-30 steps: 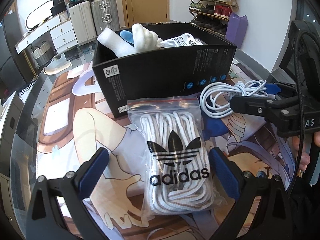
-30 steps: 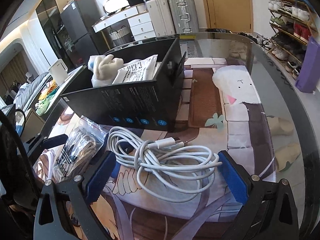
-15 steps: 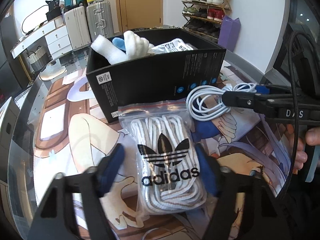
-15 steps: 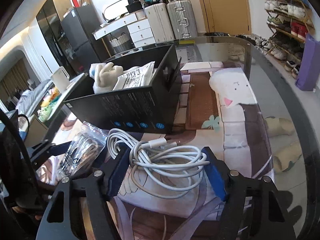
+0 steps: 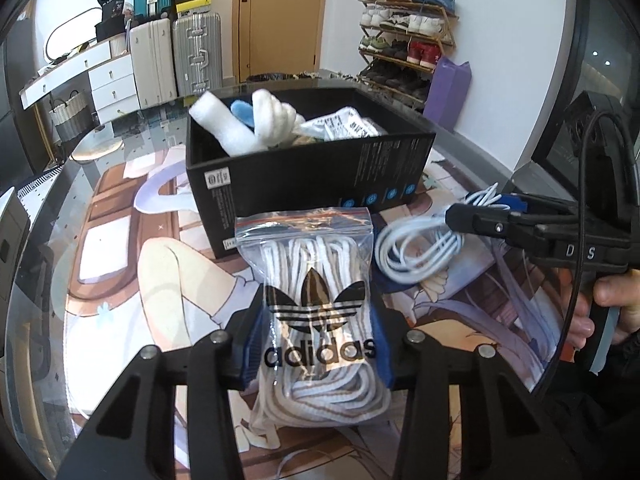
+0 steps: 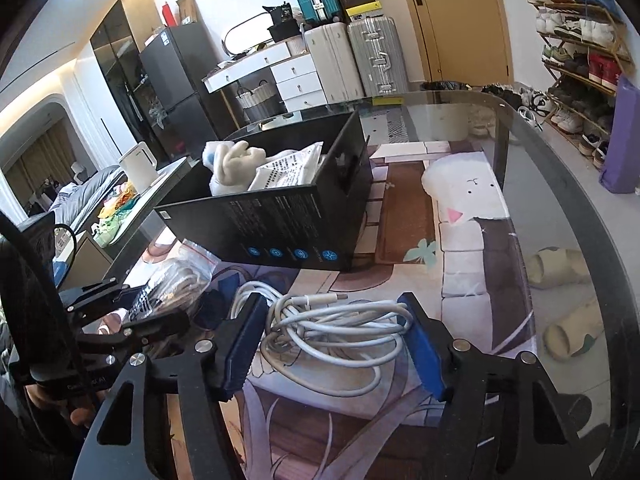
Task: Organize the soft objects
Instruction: 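Grasp the adidas lace bag with the left tool while the right tool grasps the white cable coil, then carry the lace bag and the cable coil up over the black box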
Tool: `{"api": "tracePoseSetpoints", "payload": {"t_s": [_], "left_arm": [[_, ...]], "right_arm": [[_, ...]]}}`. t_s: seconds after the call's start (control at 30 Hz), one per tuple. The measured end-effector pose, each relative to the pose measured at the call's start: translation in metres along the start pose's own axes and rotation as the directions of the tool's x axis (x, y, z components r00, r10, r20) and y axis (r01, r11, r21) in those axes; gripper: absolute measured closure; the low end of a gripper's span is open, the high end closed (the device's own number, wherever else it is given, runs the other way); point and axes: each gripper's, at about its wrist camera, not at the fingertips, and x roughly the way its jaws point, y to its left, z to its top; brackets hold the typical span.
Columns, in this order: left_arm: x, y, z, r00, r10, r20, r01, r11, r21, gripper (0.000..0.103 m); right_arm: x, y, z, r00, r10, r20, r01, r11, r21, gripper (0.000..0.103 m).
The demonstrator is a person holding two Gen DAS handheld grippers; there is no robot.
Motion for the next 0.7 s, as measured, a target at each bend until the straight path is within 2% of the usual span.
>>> {"api": "tracePoseSetpoints", "payload": {"t_s": [0.27,0.7], "left_arm": [[-0.012,0.001,0.005,0.999,-0.009,0.054,0.010,1.000,-0.011,0.060],[-0.036,0.006,0.023,0.987,0.006,0.163,0.001,0.999,-0.039,0.060]], "right_arm": [[-0.013,0.002,-0.001,0.999,0.016,0.028,-0.016,1.000,-0.017,0.036],[-0.045,0.012,0.008,0.989,0.042,0.143,-0.035,0.998,-0.053,0.036]]}}
